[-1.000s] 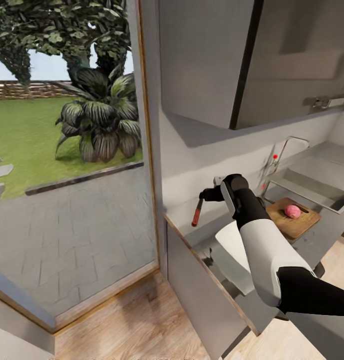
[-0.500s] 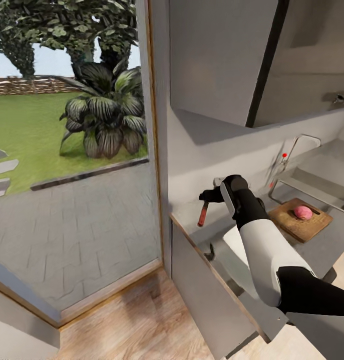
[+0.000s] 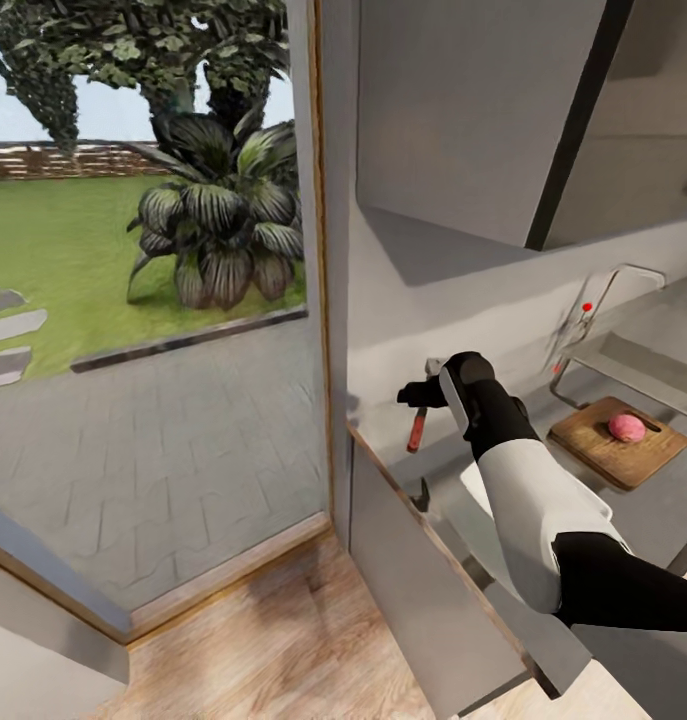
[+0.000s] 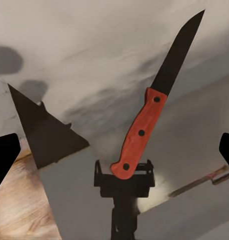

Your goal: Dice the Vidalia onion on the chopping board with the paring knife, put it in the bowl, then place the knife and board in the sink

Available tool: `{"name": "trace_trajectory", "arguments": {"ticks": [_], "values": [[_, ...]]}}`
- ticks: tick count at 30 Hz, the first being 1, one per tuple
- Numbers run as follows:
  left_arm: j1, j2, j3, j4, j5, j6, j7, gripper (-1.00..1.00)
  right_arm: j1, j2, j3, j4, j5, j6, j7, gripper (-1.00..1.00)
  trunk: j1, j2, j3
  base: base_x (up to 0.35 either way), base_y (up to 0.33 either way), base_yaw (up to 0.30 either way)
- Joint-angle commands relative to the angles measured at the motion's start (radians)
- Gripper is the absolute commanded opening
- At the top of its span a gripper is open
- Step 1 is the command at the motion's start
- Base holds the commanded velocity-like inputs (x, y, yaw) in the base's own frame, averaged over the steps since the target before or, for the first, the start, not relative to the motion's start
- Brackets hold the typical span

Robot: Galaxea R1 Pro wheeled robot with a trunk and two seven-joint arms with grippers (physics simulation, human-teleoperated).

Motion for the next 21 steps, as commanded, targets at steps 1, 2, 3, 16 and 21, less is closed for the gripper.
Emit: {"name": "trace_trajectory", "arguments": {"ticks": [1, 2, 3, 16, 21], "values": [[0.001, 0.0, -0.002, -0.002, 0.006, -0.001, 0.0, 1.0, -0.001, 0.001, -0.005, -0.001, 0.009, 0.004, 0.005, 1.0, 0.001, -0.002, -0.003, 0.001, 0.001, 0.019], [0.001, 0.0, -0.002, -0.002, 0.006, -0.001, 0.0, 1.0, -0.001, 0.001, -0.005, 0.0, 0.009, 0.004, 0.005, 1.0, 0.001, -0.002, -0.003, 0.0, 0.0, -0.056], [0.001, 0.0, -0.002, -0.002, 0.006, -0.001, 0.0, 1.0, -0.001, 0.001, -0.005, 0.001, 0.009, 0.004, 0.005, 1.0, 0.001, -0.002, -0.003, 0.0, 0.0, -0.08], [0.001, 0.0, -0.002, -0.001, 0.006, -0.001, 0.0, 1.0, -0.001, 0.001, -0.005, 0.007, 0.009, 0.001, 0.005, 1.0, 0.001, -0.002, 0.006, 0.02, 0.025, -0.215], [0.001, 0.0, -0.002, -0.001, 0.006, -0.002, 0.0, 1.0, -0.001, 0.002, -0.004, 0.008, 0.009, -0.001, 0.005, 1.0, 0.001, -0.002, 0.009, 0.033, 0.028, -0.15]]}}
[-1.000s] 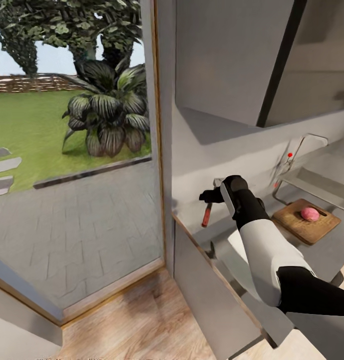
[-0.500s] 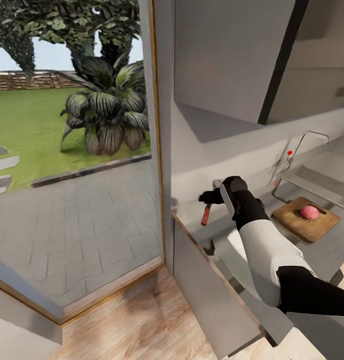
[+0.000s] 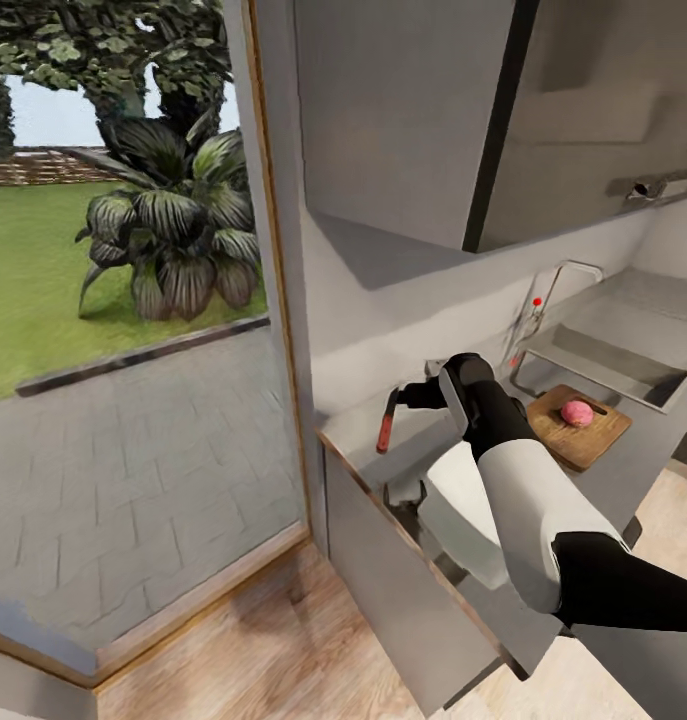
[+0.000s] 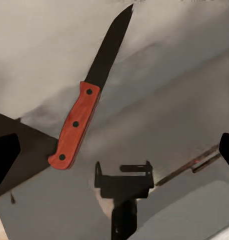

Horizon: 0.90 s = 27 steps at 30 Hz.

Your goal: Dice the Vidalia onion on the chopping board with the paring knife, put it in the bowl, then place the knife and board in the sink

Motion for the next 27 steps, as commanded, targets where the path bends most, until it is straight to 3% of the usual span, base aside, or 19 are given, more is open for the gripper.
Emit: {"name": "trace_trajectory", "arguments": {"ticks": [1, 8, 27], "values": [[0.0, 0.0, -0.002, -0.002, 0.006, -0.001, 0.0, 1.0, -0.001, 0.002, -0.005, -0.001, 0.009, 0.004, 0.005, 1.0, 0.001, -0.002, -0.002, 0.151, 0.12, -0.026], [0.0, 0.0, -0.002, -0.002, 0.006, -0.001, 0.0, 1.0, -0.001, 0.001, -0.005, -0.001, 0.009, 0.004, 0.005, 1.0, 0.001, -0.002, -0.001, 0.184, 0.14, -0.009], [0.0, 0.0, -0.002, -0.001, 0.006, -0.001, 0.0, 1.0, -0.001, 0.001, -0.005, 0.014, 0.009, 0.002, 0.005, 1.0, 0.001, -0.002, -0.007, 0.008, 0.005, 0.0]]}}
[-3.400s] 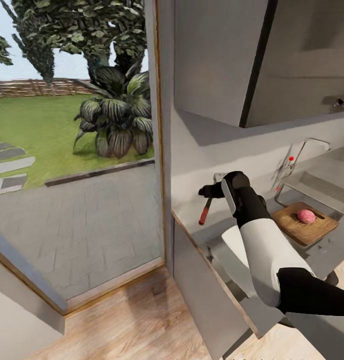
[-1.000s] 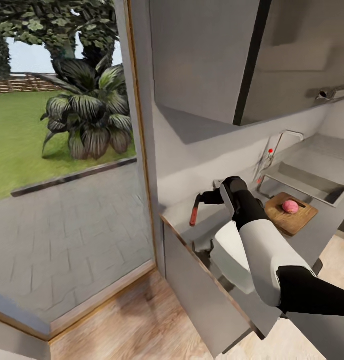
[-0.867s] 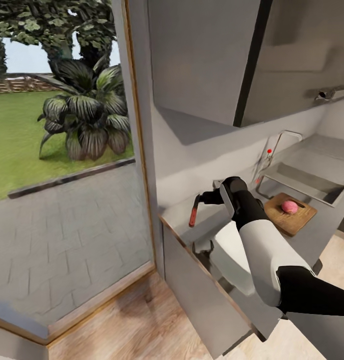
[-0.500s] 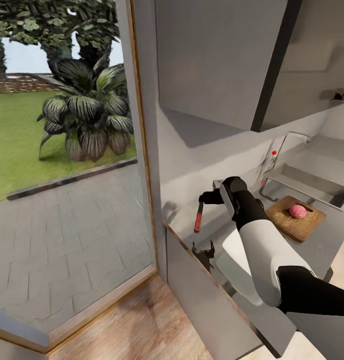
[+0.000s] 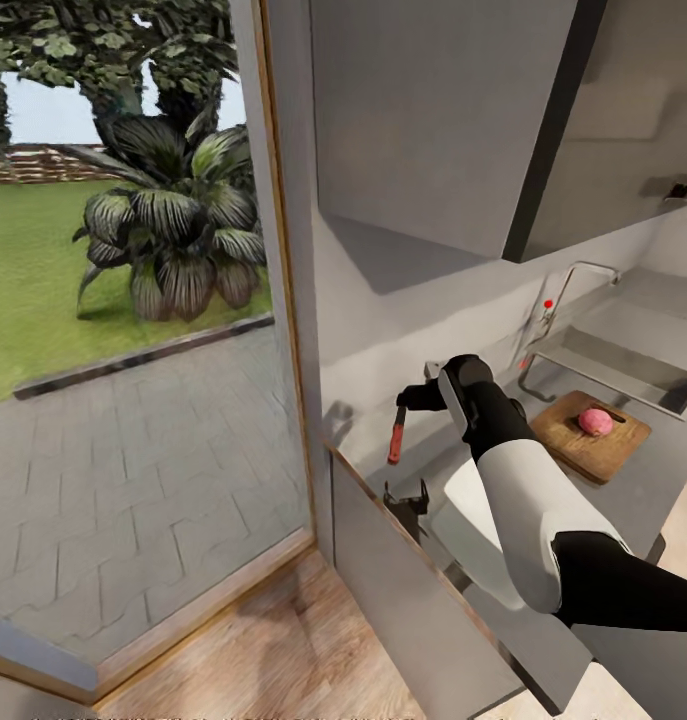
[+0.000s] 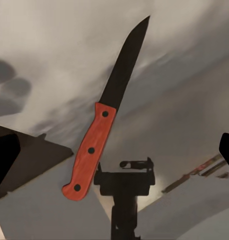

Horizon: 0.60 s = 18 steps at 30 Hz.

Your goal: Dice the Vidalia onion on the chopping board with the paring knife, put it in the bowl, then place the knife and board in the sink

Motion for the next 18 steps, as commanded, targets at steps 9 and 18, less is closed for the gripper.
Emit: {"name": "trace_trajectory", "arguments": {"ticks": [9, 18], "values": [[0.001, 0.0, -0.002, -0.001, 0.006, -0.002, 0.0, 1.0, -0.001, 0.001, -0.005, 0.012, 0.009, 0.004, 0.005, 1.0, 0.001, -0.002, -0.015, 0.024, 0.012, 0.0], [0.001, 0.0, -0.002, -0.001, 0.006, -0.001, 0.0, 1.0, -0.001, 0.003, -0.004, 0.02, 0.009, -0.002, 0.005, 1.0, 0.001, -0.002, -0.029, 0.073, 0.046, 0.0]]}}
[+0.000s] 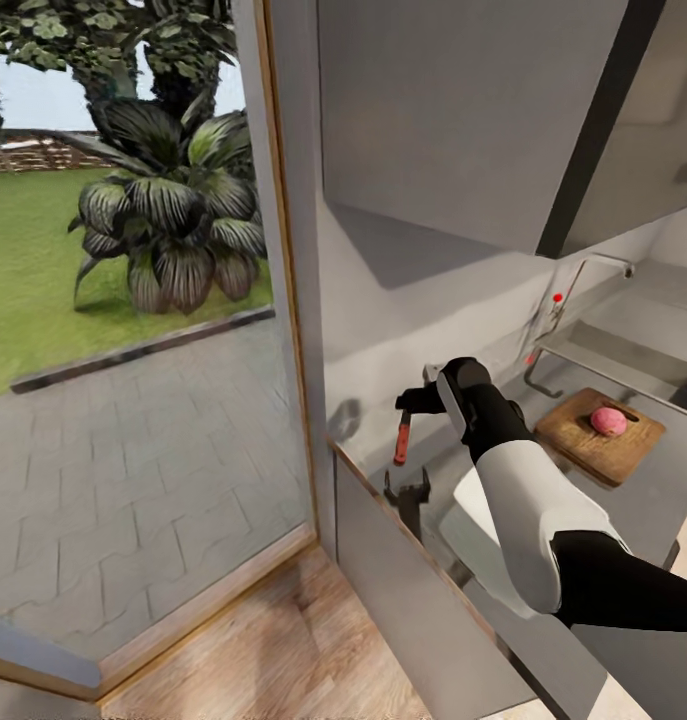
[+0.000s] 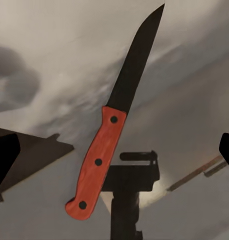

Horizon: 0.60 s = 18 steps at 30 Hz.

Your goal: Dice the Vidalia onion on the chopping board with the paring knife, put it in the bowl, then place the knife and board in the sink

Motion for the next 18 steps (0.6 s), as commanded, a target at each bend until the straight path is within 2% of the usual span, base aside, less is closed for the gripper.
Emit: {"name": "trace_trajectory", "arguments": {"ticks": [1, 7, 13, 18], "values": [[0.001, 0.0, -0.002, -0.002, 0.006, -0.001, 0.0, 1.0, -0.001, 0.002, -0.005, 0.0, 0.009, 0.003, 0.005, 1.0, 0.001, -0.002, -0.003, 0.006, 0.004, 0.0], [0.001, 0.0, -0.002, -0.002, 0.006, -0.001, 0.0, 1.0, -0.001, 0.002, -0.005, 0.001, 0.009, 0.002, 0.005, 1.0, 0.001, -0.002, -0.013, 0.003, 0.002, 0.0], [0.001, 0.0, -0.002, -0.002, 0.006, -0.002, 0.0, 1.0, -0.001, 0.002, -0.005, 0.002, 0.009, 0.002, 0.005, 1.0, 0.001, -0.002, -0.022, 0.122, 0.09, 0.0], [0.001, 0.0, -0.002, -0.002, 0.006, -0.001, 0.0, 1.0, -0.001, 0.002, -0.005, 0.018, 0.009, -0.004, 0.005, 1.0, 0.001, -0.002, -0.03, 0.028, 0.021, 0.0]]}}
